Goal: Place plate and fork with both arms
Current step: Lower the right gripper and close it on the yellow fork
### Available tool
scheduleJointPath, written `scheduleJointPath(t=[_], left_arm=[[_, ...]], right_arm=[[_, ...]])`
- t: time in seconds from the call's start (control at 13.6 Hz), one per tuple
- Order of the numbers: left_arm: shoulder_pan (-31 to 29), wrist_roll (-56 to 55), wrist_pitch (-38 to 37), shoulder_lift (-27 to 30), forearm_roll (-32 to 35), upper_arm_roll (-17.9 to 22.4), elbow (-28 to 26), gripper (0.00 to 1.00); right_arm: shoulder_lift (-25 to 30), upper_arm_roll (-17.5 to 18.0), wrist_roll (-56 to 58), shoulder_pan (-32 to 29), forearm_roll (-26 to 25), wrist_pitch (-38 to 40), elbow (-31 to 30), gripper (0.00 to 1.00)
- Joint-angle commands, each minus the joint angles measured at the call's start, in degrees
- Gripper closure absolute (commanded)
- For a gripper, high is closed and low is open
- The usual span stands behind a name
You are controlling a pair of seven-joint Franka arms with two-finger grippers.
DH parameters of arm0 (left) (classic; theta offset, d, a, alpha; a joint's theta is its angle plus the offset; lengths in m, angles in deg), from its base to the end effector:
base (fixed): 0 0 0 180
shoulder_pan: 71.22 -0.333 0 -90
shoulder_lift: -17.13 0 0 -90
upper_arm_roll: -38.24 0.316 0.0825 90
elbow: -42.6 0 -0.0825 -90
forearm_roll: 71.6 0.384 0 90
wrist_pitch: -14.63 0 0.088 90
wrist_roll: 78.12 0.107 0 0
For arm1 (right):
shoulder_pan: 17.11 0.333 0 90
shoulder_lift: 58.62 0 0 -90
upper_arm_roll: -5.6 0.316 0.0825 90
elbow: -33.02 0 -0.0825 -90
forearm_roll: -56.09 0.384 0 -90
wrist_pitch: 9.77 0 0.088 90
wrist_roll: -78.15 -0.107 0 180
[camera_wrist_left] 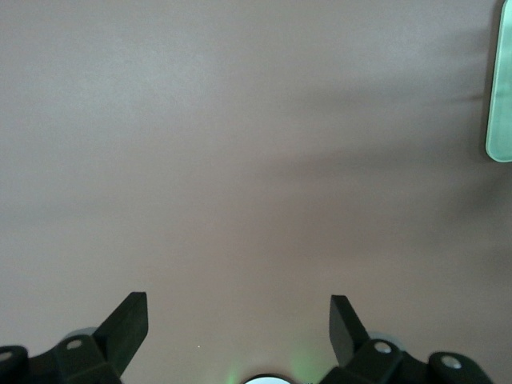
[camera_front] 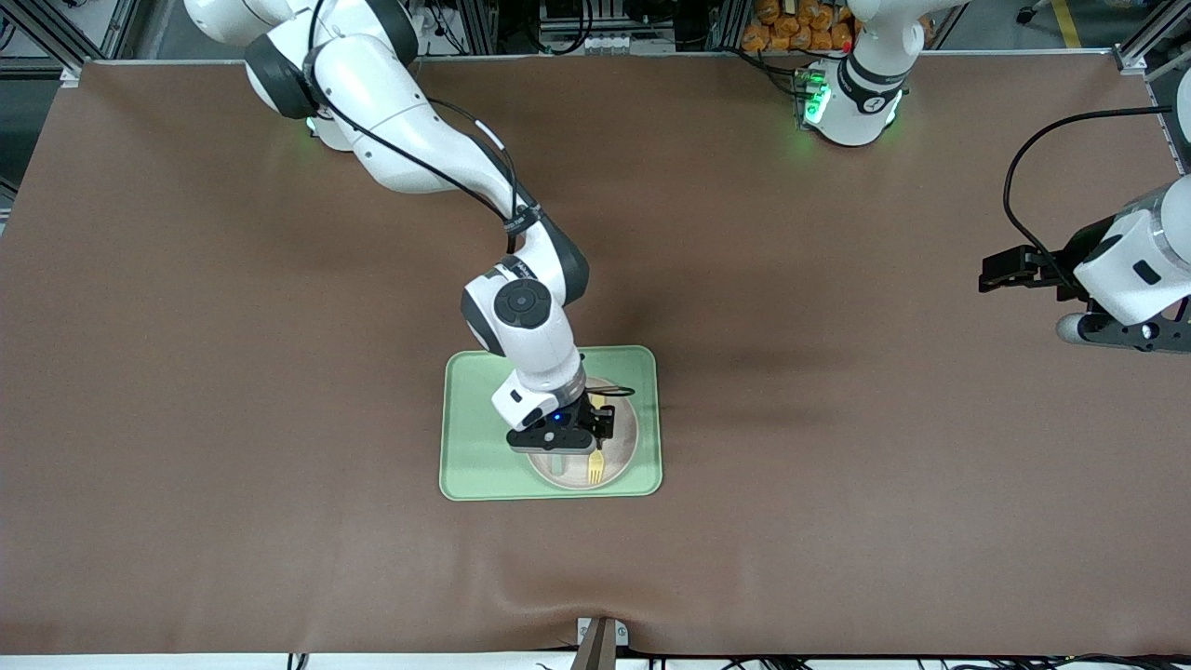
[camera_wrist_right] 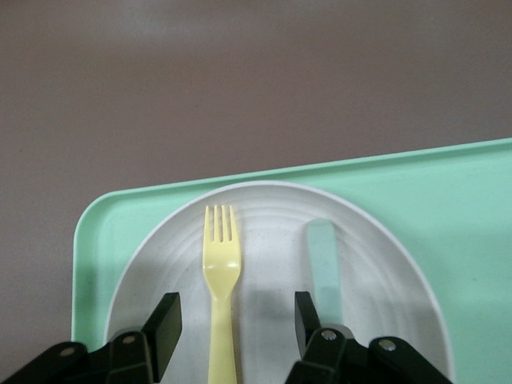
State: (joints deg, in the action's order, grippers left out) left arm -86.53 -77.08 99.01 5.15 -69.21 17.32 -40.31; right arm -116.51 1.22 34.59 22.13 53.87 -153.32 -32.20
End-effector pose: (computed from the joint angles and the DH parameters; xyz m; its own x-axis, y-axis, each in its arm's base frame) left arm 0.5994 -0.0327 0.5604 0.9789 -0.1157 -0.1683 -0.1112 -0.9932 0.0356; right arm 0.6424 0.4738 0.2222 0.9425 -0.1010 0.3185 -0.0484 -0.9844 -0.1689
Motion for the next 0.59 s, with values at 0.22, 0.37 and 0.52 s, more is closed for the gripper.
scheduleJointPath(t=[0.22, 0.37, 0.52], left_arm=[[-0.2, -0.7, -0.6, 0.5, -0.9, -0.3, -0.7, 0.0], [-0.3, -0.7, -0.6, 0.5, -0.9, -0.3, -0.7, 0.0], [-0.4, -0.5, -0.6, 0.6, -0.9, -0.3, -0.7, 0.0]], right_arm=[[-4.2, -1.9, -1.4, 1.7, -2.5, -1.5, 4.1, 0.39], [-4.6, -1.9, -1.4, 1.9, -2.5, -1.7, 4.1, 0.42], [-4.7, -1.9, -1.4, 2.1, -2.6, -1.9, 4.1, 0.42]])
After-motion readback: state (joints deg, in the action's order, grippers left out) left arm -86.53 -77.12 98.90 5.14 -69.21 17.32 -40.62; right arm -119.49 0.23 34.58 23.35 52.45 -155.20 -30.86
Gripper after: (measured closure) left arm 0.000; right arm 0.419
